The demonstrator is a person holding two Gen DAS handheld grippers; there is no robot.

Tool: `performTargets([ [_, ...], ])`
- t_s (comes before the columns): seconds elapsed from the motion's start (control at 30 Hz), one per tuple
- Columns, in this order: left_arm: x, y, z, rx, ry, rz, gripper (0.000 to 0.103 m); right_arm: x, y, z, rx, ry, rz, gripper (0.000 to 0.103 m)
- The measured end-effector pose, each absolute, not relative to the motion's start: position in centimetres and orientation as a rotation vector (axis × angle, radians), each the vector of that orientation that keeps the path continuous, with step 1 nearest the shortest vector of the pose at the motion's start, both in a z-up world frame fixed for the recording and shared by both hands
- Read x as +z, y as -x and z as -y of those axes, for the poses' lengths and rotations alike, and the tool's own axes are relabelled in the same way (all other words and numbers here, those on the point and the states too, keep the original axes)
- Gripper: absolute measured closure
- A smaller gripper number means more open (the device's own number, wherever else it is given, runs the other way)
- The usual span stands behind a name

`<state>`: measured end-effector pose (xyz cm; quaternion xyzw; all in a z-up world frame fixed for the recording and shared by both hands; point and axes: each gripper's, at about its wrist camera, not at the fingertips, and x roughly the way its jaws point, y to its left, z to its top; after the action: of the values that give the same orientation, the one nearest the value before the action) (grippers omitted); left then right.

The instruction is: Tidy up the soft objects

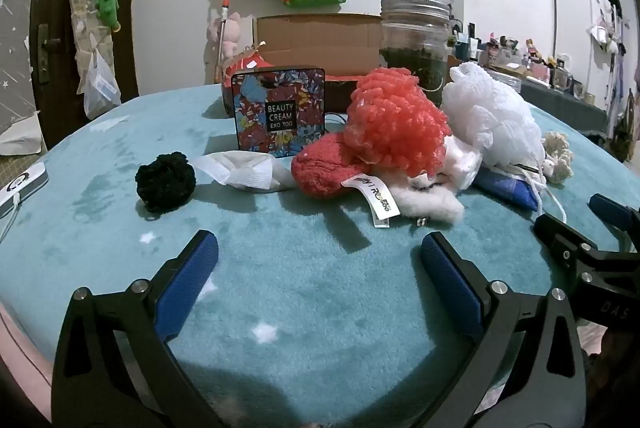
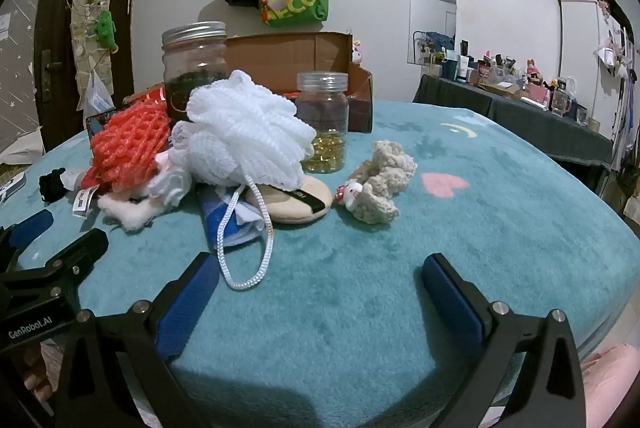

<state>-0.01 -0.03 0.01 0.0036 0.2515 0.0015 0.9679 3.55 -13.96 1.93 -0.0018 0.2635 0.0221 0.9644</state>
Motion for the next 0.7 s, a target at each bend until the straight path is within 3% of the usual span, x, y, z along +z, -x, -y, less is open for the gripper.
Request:
performTargets([
  [0.7, 0.0, -0.01, 0.01, 0.0, 0.003, -0.516, 0.0, 1.93, -3.53, 13.93, 0.045, 0.003, -0.534, 0.0],
])
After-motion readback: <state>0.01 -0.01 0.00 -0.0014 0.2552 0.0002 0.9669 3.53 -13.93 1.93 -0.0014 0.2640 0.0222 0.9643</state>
